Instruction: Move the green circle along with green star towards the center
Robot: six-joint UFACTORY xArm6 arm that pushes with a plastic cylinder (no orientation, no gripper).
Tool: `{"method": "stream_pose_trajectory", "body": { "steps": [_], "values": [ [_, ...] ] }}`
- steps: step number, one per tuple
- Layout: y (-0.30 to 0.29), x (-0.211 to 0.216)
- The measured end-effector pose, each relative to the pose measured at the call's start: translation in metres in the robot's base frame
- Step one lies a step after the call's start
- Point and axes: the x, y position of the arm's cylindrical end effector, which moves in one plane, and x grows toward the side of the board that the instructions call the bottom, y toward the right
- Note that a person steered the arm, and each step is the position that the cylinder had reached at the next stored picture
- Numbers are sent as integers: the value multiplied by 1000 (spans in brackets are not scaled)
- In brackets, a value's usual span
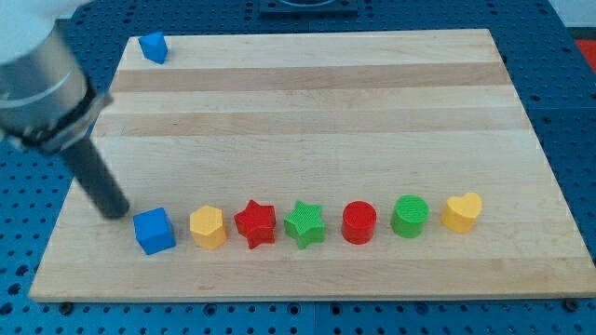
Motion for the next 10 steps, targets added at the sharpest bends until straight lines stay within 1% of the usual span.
{"method": "stream_pose_trajectory", "body": {
  "steps": [1, 2, 3, 4, 6, 10],
  "values": [
    [18, 57],
    [51, 70],
    [56, 68],
    [53, 50],
    [47, -3],
    [44, -90]
  ]
}}
